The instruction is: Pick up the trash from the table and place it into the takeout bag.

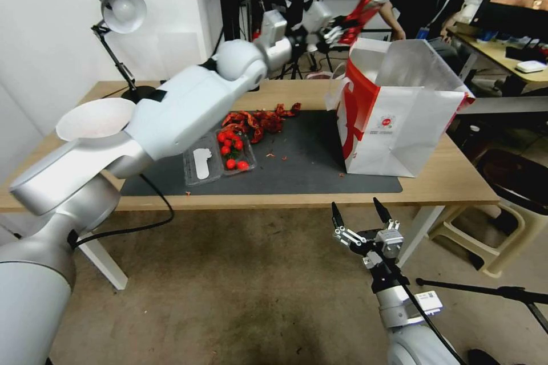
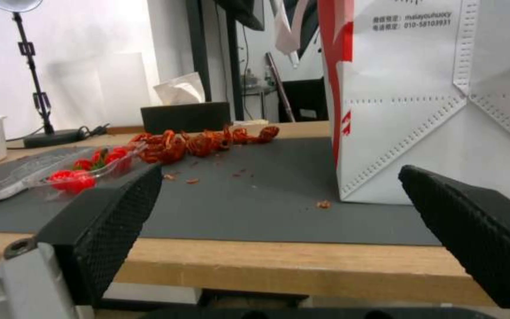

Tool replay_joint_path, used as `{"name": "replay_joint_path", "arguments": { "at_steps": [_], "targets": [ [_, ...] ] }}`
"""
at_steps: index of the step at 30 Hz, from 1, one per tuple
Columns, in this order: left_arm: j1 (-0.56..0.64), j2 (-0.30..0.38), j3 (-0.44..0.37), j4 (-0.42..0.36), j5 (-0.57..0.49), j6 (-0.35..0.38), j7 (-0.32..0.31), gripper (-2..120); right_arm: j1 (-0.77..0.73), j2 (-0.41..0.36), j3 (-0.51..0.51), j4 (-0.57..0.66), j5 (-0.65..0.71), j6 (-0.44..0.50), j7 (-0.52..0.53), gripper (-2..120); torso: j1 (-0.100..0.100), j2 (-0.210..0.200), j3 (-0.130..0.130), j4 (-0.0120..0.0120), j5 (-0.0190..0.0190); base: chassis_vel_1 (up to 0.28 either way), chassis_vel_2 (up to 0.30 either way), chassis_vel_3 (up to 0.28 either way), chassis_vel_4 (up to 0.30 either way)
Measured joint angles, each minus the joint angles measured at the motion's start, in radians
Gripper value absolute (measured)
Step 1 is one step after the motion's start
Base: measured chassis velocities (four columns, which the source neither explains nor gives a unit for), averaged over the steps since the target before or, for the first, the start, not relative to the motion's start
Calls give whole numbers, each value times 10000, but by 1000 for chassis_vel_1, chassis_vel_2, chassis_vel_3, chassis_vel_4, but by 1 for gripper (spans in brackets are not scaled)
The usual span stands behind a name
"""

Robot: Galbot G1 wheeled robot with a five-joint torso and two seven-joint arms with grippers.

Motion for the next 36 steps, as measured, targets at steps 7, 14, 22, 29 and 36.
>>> {"name": "replay_joint_path", "arguments": {
  "at_steps": [7, 14, 22, 29, 36],
  "targets": [
    [-77, -505, 427, 237, 447, -63, 172, 5, 129, 175, -146, -134, -35, 46, -74, 100, 0, 0, 0, -2, 0, 0, 0, 0, 0],
    [109, -485, 701, 162, 1120, -282, 245, 25, 48, 170, -102, -143, -53, 117, -111, 100, 1, 0, 0, -2, -2, 0, 0, 0, 0],
    [238, -434, 801, 100, 1351, -323, 227, 52, 28, 153, -92, -143, -53, 156, -138, 100, 0, 0, 0, -1, -2, 0, 0, 0, 0],
    [139, -415, 961, 195, 1445, -150, 322, 77, 39, 153, -94, -152, -32, 183, -147, 100, 1, 0, 0, -1, -1, 0, 0, 0, 0],
    [152, -511, 950, 430, 1703, 335, 247, 99, -20, 191, -122, -194, -27, 253, -190, 100, 0, 0, 0, -1, -2, 0, 0, 0, 0]
  ]
}}
